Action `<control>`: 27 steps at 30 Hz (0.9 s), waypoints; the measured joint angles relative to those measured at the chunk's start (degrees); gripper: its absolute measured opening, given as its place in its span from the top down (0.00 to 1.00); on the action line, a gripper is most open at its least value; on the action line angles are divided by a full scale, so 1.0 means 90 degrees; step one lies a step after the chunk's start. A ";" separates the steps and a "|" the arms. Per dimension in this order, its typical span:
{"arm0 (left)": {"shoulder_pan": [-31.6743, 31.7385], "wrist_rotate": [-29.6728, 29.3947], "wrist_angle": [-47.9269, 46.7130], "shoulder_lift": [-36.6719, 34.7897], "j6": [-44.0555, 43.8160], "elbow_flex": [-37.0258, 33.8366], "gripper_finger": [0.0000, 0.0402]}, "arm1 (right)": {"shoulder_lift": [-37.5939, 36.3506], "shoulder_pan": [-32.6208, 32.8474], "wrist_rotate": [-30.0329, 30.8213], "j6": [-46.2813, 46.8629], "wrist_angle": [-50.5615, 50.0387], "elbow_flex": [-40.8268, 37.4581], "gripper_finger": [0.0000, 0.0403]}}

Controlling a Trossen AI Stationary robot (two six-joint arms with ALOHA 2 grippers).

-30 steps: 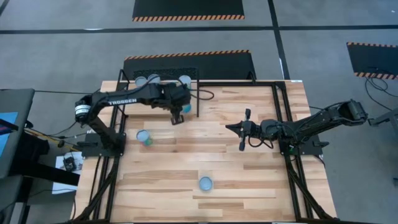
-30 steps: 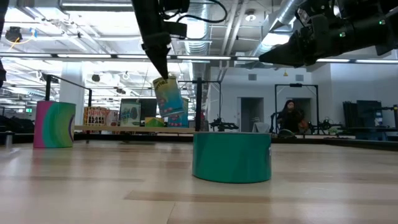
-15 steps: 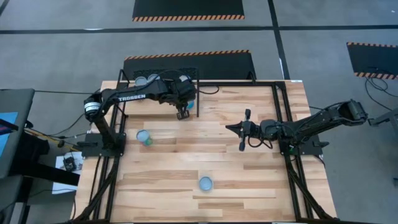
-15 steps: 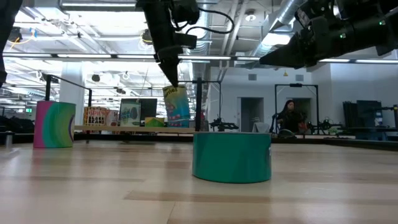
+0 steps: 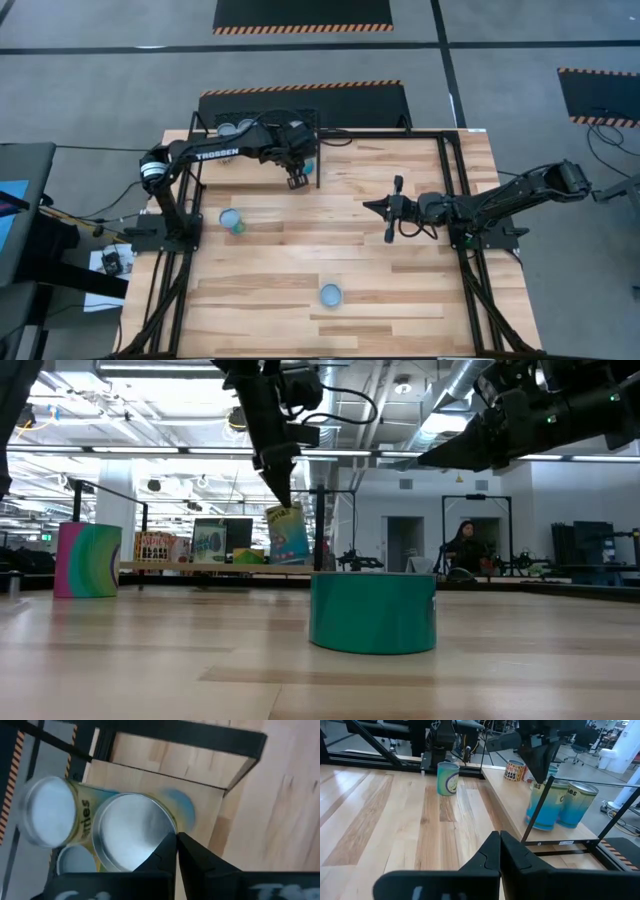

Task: Pick and place cans onto a shelf
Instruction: Put the canned cherries on the shelf

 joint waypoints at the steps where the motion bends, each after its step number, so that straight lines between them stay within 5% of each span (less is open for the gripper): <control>1: 0.0016 0.0001 -0.0021 0.0017 0.0002 0.0000 1.00 | 0.0002 0.0002 0.0000 0.0000 -0.0006 0.0000 0.97; 27: 0.0120 -0.0200 0.0055 -0.0009 -0.0156 -0.0002 0.95 | 0.0000 -0.0003 -0.0002 0.0055 -0.0011 0.0000 0.96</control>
